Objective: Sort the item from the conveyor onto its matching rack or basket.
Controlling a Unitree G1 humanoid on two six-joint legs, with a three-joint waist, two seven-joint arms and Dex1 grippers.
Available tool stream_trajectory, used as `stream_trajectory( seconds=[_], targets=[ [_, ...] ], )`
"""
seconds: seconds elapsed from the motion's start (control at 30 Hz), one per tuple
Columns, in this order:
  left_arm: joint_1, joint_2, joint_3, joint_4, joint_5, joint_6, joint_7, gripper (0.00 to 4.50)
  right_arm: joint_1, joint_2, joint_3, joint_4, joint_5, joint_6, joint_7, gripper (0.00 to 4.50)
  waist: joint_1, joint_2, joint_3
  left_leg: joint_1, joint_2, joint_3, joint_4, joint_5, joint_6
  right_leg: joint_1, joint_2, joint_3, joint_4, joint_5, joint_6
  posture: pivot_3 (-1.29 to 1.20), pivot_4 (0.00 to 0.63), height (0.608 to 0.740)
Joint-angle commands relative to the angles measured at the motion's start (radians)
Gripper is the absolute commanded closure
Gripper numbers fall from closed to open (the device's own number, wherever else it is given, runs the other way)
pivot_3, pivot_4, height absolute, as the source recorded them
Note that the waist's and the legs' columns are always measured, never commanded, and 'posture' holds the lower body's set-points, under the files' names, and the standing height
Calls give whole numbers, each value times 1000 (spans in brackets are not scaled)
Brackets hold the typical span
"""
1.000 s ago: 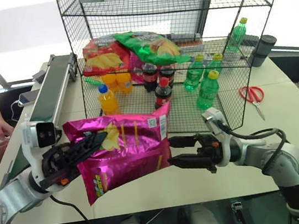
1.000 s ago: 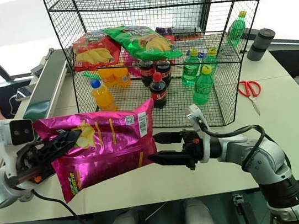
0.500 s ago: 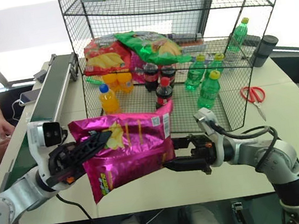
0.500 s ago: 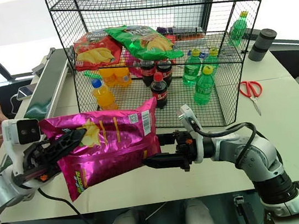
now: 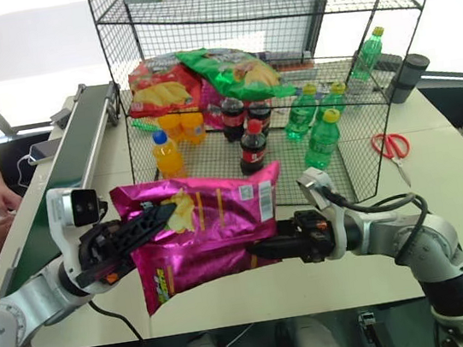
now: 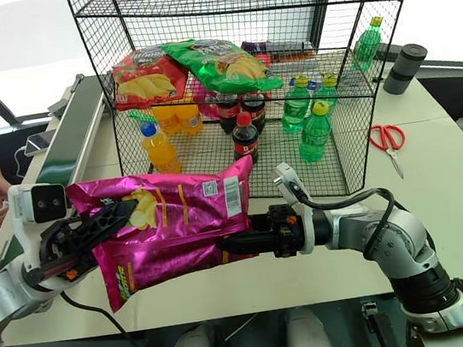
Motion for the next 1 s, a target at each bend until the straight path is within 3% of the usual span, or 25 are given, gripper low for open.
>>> stream_trajectory(
  seconds=[0.03,0.07,0.33,0.43,0.7,1.0],
  targets=[
    [1,3,4,-23,-22,-9,-5,4500,-5,4,-13,-16,21,-2,7,4192,0,0,0,0,0,0,0,0,0,0,0,0,0,0,0,0,150,726],
    [2,4,5,-23,-22,-8,-6,4500,-4,4,-13,-16,20,-2,8,4386,0,0,0,0,0,0,0,0,0,0,0,0,0,0,0,0,150,726],
    [-2,6,-2,-5,-8,-22,31,4500,-2,1,-15,-14,10,-11,14,4386,0,0,0,0,0,0,-1,0,0,0,-1,0,-1,0,0,0,150,726],
    [-2,3,2,-4,7,-30,39,3715,1,-3,-21,-12,7,-13,14,4386,0,0,1,0,0,0,-1,0,0,-1,-1,0,-1,0,0,0,150,726],
    [4,16,20,17,29,-23,23,11,33,-31,-55,-33,18,-20,22,4386,0,1,1,-1,0,0,-2,0,0,-1,-1,0,-3,0,0,0,150,726],
    [6,21,43,55,169,-33,-49,0,92,-62,-120,-75,46,-19,3,4386,1,1,1,-1,0,0,-5,0,0,-2,0,0,-6,0,0,0,150,726]
  ],
)
